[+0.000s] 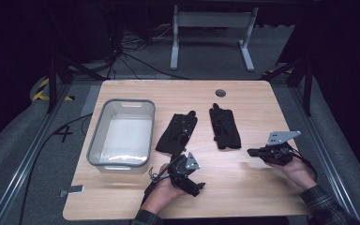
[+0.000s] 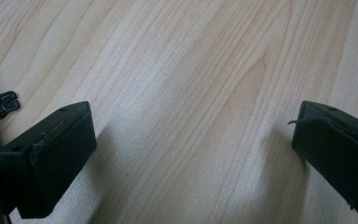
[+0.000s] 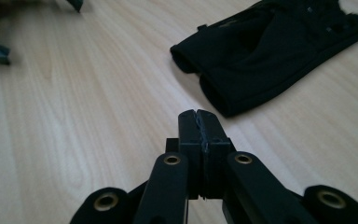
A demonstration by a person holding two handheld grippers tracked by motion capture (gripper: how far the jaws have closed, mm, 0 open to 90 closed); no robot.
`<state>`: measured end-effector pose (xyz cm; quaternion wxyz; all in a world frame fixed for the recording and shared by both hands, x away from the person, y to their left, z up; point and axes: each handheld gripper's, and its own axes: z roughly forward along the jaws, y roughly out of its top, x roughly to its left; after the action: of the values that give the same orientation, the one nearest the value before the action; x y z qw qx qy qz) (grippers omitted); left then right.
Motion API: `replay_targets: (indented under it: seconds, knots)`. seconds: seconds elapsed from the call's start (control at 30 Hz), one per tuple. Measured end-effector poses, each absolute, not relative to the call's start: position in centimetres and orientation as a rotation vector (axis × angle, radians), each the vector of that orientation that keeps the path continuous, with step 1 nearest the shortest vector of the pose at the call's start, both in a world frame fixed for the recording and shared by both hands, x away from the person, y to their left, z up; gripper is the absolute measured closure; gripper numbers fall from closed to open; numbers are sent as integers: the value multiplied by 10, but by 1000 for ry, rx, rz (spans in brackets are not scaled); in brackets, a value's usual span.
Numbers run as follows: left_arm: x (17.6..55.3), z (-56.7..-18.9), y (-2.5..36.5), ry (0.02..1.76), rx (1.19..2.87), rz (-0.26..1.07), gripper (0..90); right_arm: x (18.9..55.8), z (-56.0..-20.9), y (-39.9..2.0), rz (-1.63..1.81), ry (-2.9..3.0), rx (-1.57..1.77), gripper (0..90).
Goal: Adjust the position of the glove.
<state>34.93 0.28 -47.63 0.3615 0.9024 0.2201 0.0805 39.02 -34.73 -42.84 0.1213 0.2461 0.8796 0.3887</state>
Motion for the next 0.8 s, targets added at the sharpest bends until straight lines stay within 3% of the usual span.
replay_targets:
  seconds: [0.8]
  knots:
    - [349,-476,3,569,2325,207,0,440,-423,-308,1202,2548,782,900]
